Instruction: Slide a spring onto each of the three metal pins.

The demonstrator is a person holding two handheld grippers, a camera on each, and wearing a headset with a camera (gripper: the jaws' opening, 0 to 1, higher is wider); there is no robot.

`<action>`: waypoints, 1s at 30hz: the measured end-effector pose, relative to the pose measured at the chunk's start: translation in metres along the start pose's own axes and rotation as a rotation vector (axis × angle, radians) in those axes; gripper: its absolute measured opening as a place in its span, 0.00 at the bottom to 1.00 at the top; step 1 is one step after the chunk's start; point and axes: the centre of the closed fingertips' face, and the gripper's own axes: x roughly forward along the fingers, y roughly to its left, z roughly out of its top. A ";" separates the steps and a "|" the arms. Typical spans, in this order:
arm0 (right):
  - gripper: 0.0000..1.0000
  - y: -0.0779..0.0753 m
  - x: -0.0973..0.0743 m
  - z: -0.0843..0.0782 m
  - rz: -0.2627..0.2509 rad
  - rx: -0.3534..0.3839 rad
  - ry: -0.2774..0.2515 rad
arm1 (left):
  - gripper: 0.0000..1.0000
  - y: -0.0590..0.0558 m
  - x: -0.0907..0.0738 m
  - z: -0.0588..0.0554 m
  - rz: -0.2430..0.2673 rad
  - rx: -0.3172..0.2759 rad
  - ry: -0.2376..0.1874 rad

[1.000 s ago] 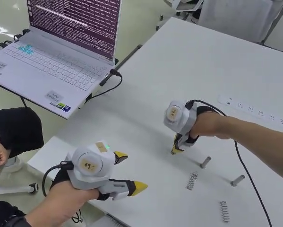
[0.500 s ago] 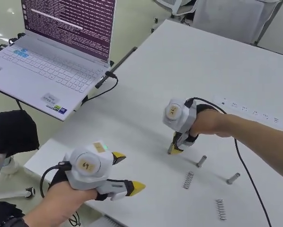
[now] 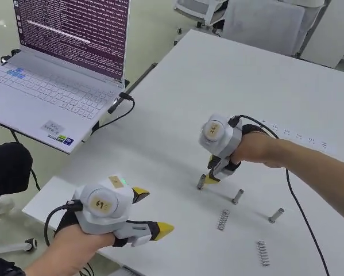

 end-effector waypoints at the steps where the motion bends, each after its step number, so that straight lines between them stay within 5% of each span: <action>1: 0.24 0.000 -0.002 0.000 -0.007 0.009 -0.011 | 0.52 0.000 0.000 0.000 0.001 0.001 0.000; 18: 0.29 0.013 -0.025 0.005 -0.080 0.195 -0.223 | 0.52 -0.002 -0.002 0.006 -0.007 -0.004 -0.011; 25: 0.31 0.022 -0.032 -0.001 -0.098 0.241 -0.262 | 0.52 -0.003 -0.003 0.009 -0.006 0.001 -0.010; 30: 0.34 0.029 -0.043 -0.004 -0.117 0.320 -0.347 | 0.53 -0.002 -0.004 0.011 -0.002 -0.001 -0.013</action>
